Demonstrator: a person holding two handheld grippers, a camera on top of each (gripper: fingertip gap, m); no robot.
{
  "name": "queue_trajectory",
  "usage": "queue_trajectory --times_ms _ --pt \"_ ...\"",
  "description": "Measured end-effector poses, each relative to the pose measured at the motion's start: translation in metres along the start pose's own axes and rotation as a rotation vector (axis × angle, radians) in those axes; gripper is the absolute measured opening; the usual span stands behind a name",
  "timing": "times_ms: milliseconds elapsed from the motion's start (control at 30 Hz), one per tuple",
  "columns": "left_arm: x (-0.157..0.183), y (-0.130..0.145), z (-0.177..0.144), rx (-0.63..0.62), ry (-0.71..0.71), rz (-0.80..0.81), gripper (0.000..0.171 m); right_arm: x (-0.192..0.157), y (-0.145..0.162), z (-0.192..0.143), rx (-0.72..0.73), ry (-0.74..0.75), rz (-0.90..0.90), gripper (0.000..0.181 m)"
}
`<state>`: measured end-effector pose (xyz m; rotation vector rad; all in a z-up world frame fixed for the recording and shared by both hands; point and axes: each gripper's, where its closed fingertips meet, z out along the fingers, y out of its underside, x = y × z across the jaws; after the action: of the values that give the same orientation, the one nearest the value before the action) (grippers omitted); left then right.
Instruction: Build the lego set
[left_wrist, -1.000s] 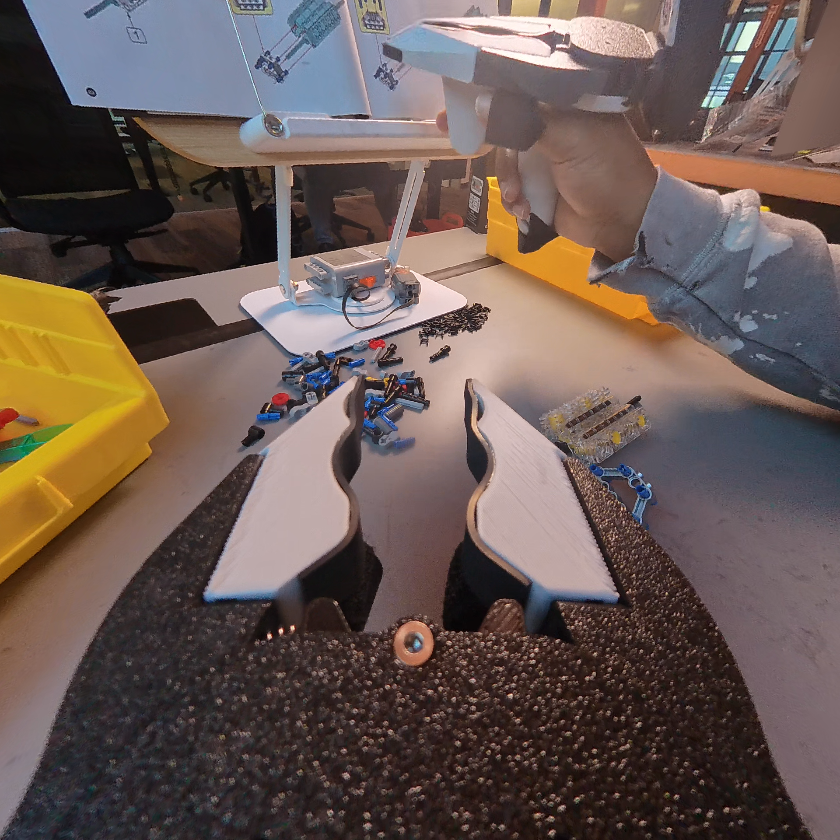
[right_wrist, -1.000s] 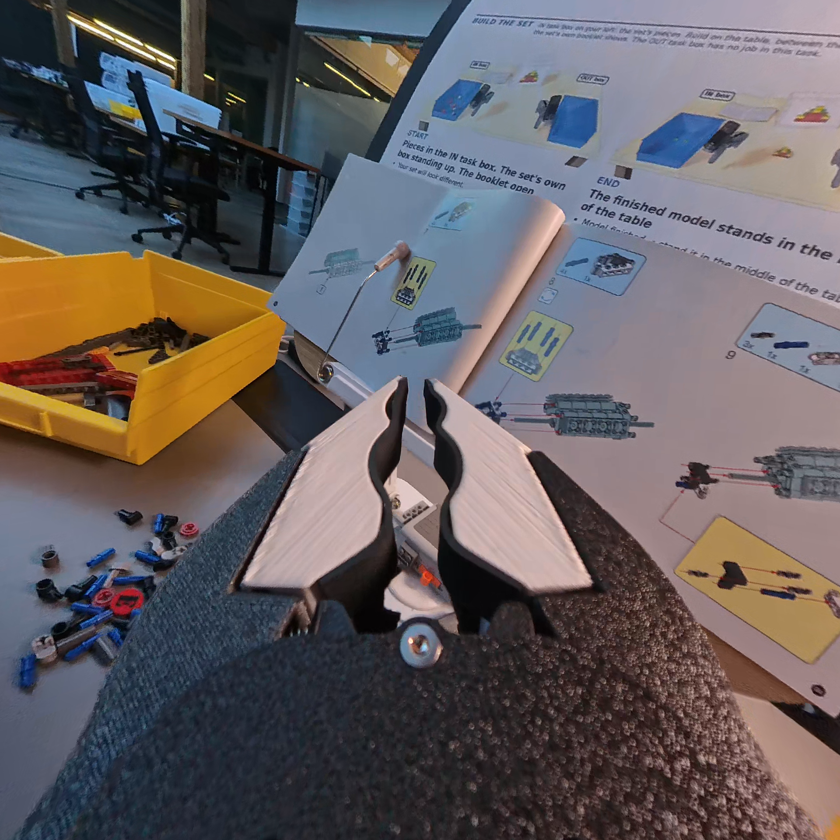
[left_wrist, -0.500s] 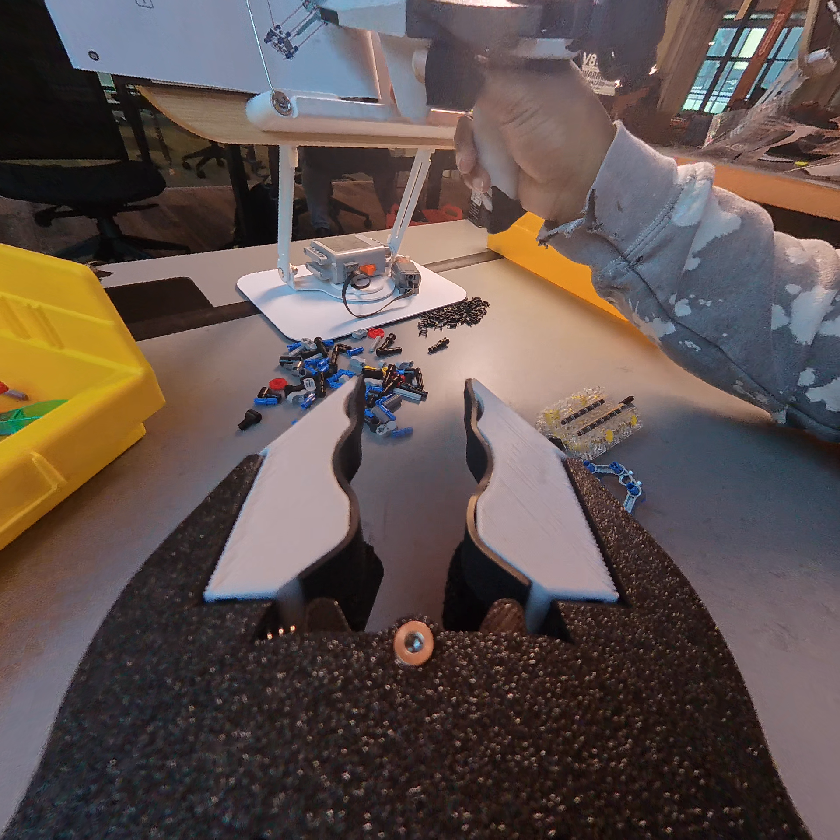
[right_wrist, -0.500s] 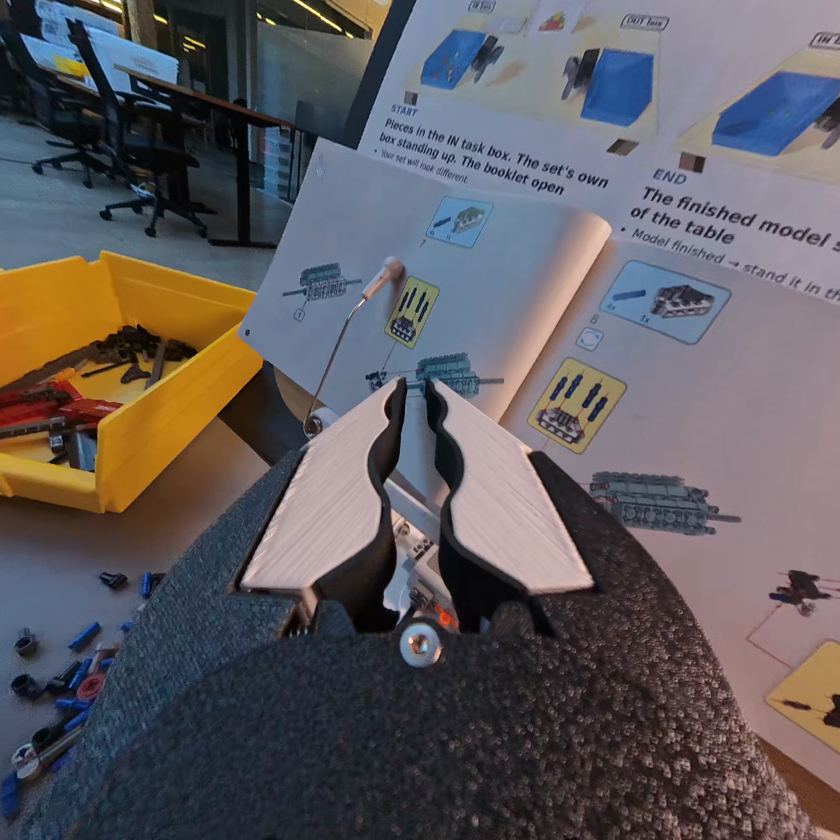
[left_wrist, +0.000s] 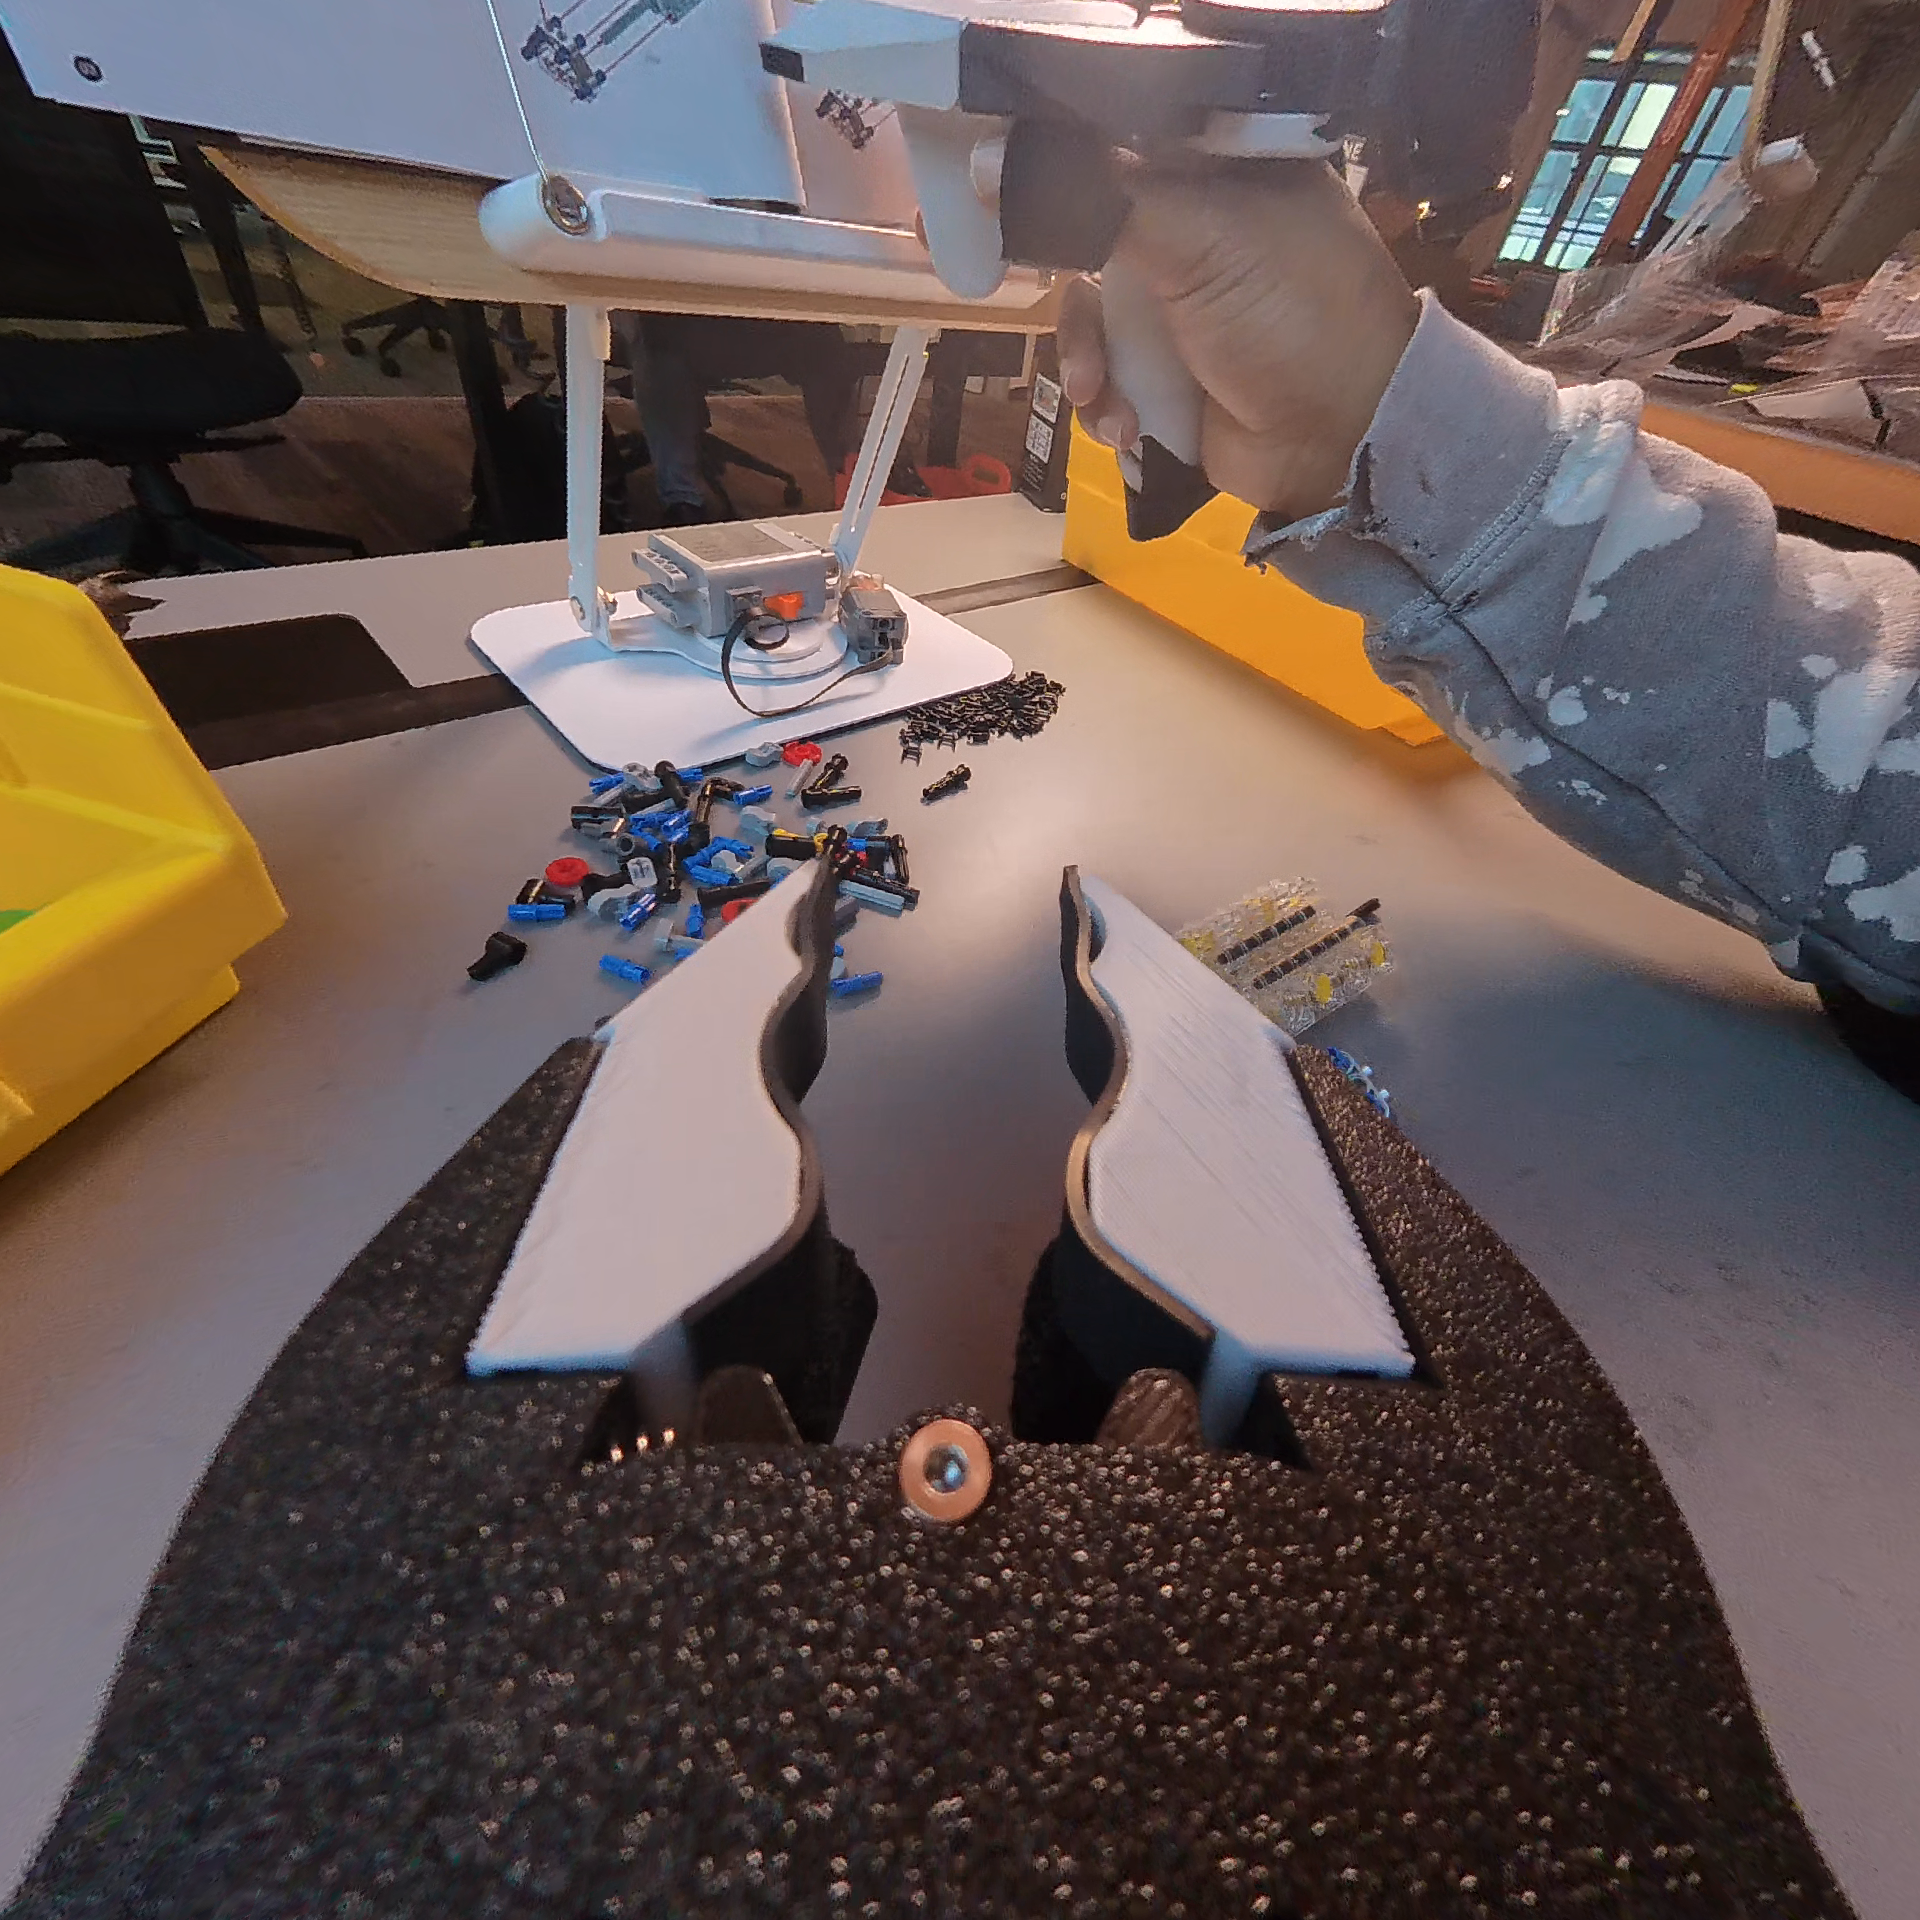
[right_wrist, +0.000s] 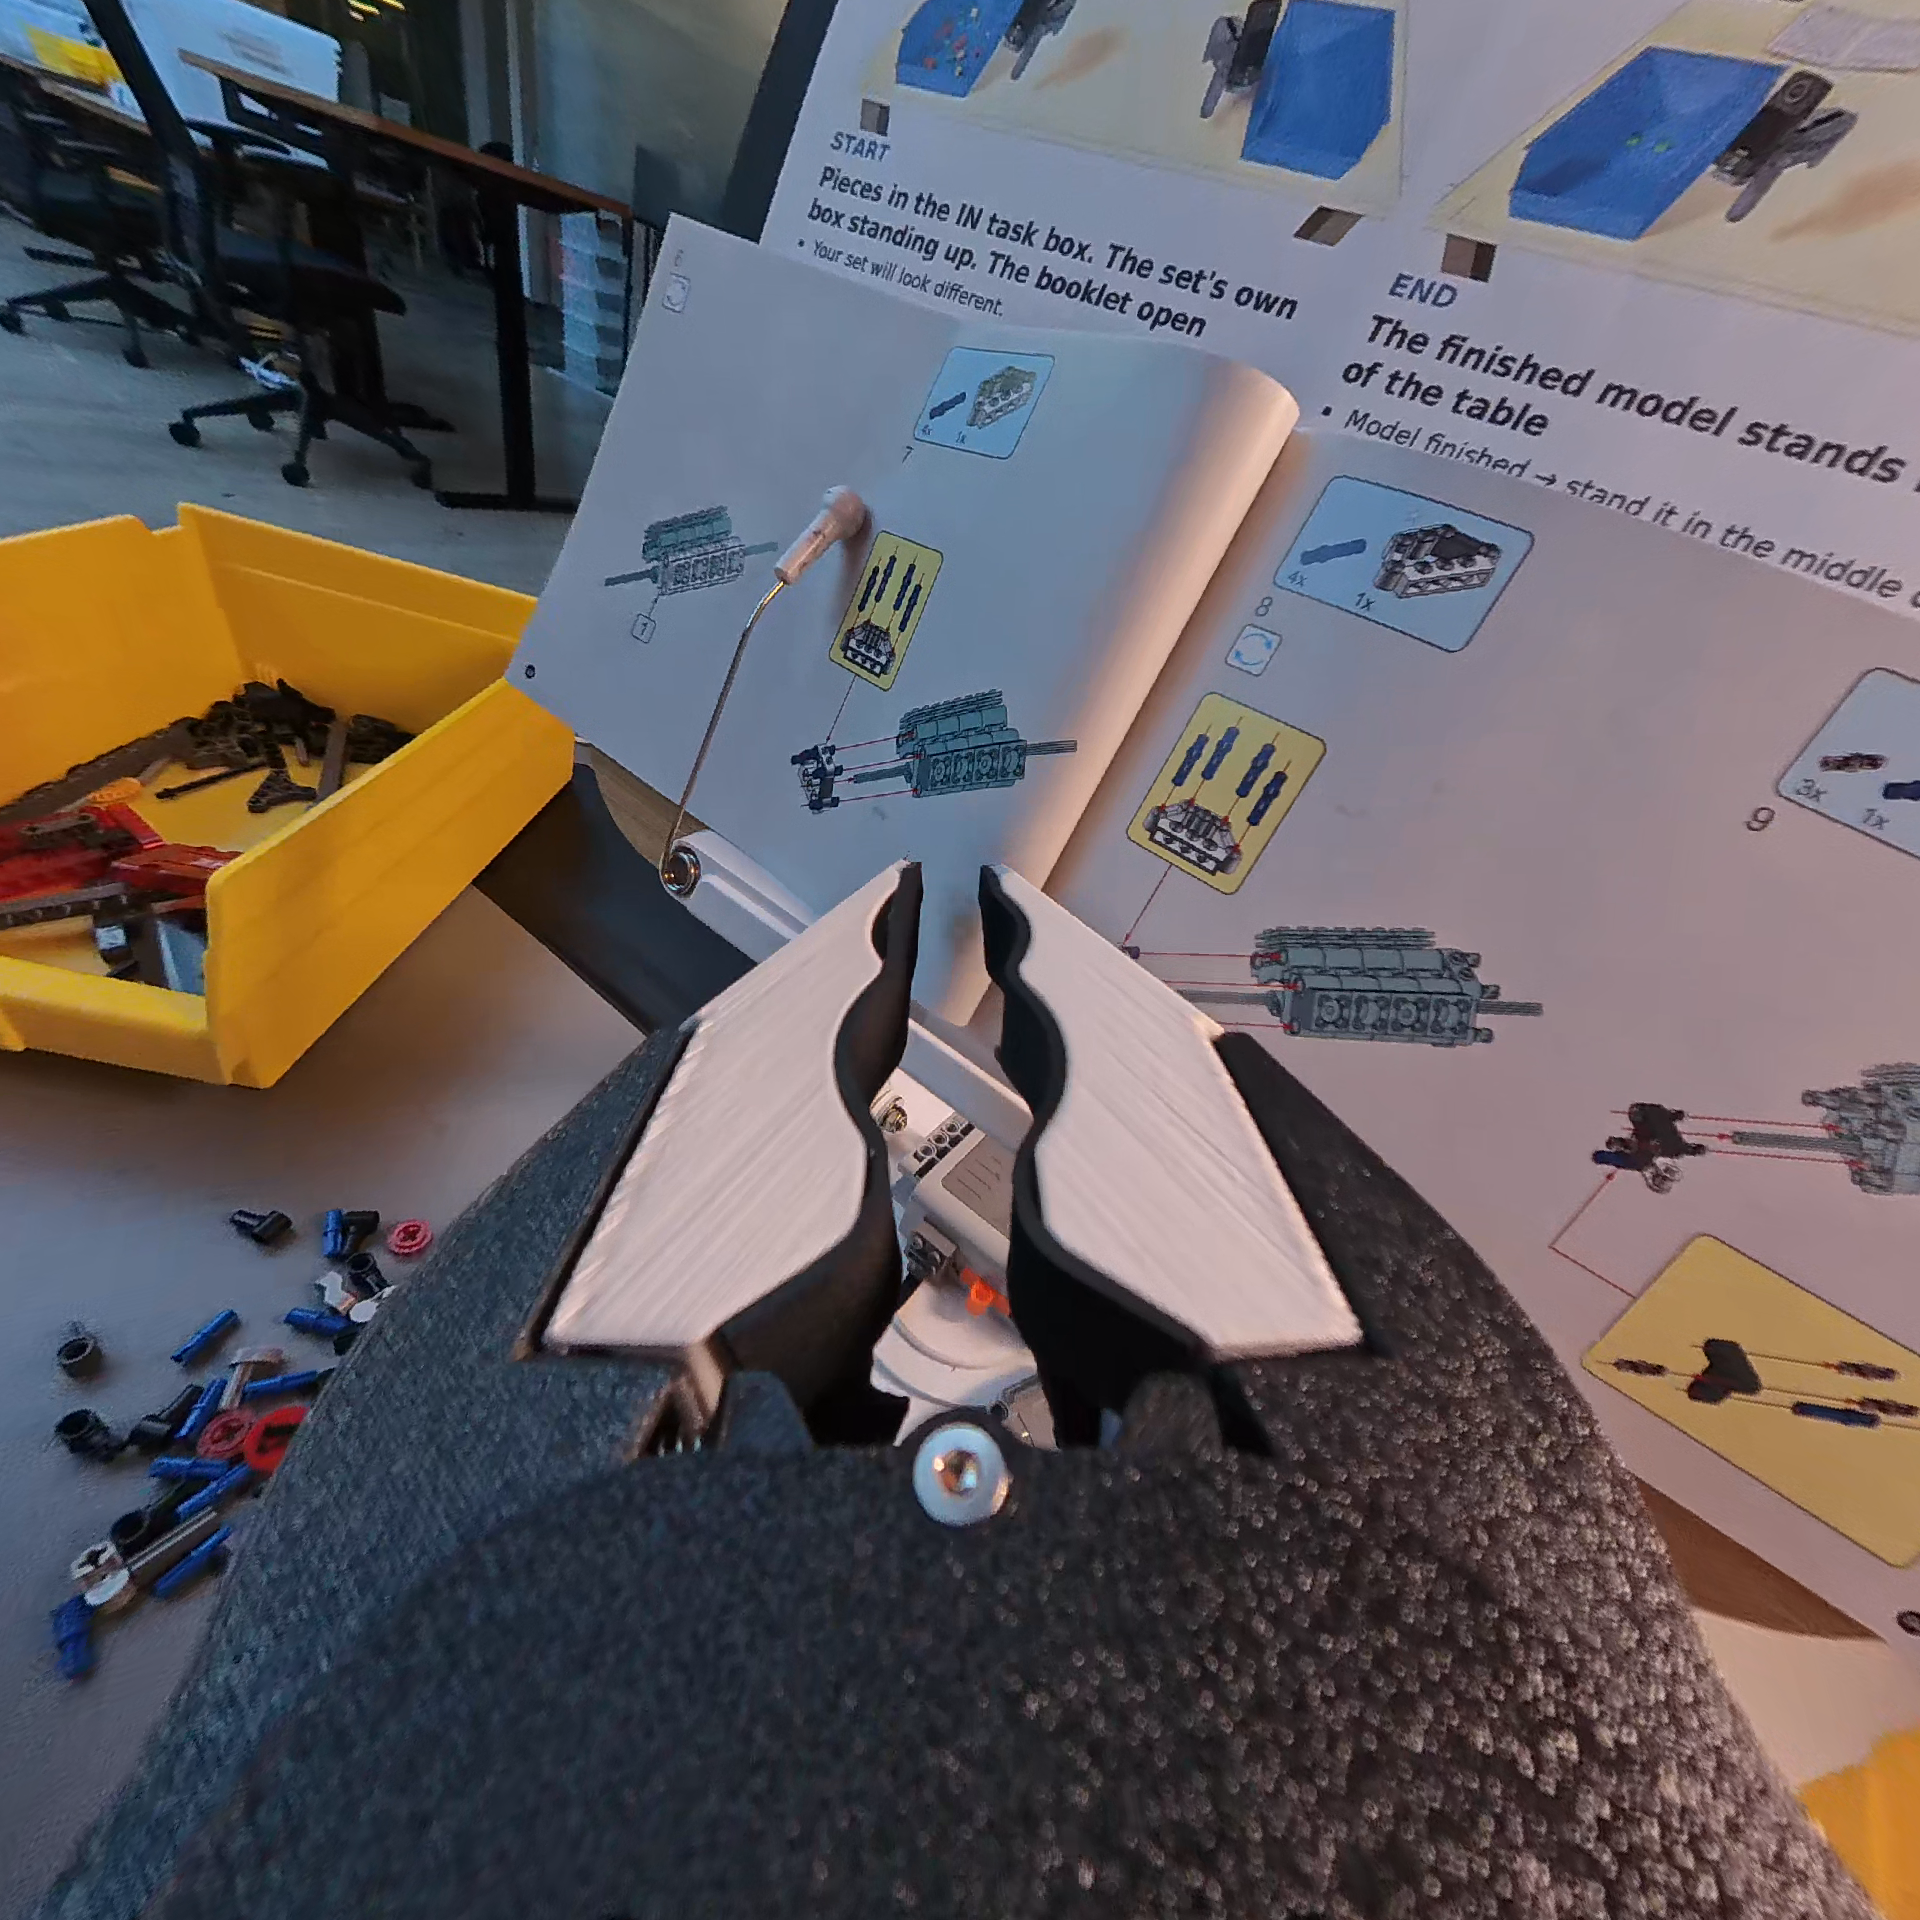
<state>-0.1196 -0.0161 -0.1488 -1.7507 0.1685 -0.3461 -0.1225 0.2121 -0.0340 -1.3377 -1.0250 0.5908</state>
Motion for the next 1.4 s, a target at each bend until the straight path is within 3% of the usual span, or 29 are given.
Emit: queue_trajectory --times_ms 200,500,933,1033,1100,1233,1400 --pt "0.009 -0.002 0.0 0.006 0.019 0.019 0.042 0.009 -0.007 -0.009 0.008 0.029 -0.011 0.012" --pt "0.017 -0.002 0.0 0.0 0.037 0.044 0.042 0.052 -0.01 -0.014 0.021 0.137 0.041 0.023" --pt "0.02 -0.002 0.0 -0.002 0.047 0.046 0.042 0.046 -0.006 -0.027 0.027 0.122 0.045 0.026" --pt "0.022 -0.004 -0.001 0.001 0.053 0.051 0.042 0.023 -0.024 -0.063 0.139 0.03 0.024 0.026" --pt "0.027 -0.004 -0.001 -0.007 0.08 0.056 0.041 -0.008 -0.016 -0.09 0.123 -0.101 -0.001 0.025" --pt "0.045 0.002 0.0 -0.037 0.162 0.098 0.041 -0.08 0.051 -0.152 -0.111 -0.411 -0.039 0.042" --pt "0.064 0.016 0.003 -0.08 0.209 0.228 0.041 -0.135 0.119 -0.224 -0.269 -0.584 -0.065 0.053"
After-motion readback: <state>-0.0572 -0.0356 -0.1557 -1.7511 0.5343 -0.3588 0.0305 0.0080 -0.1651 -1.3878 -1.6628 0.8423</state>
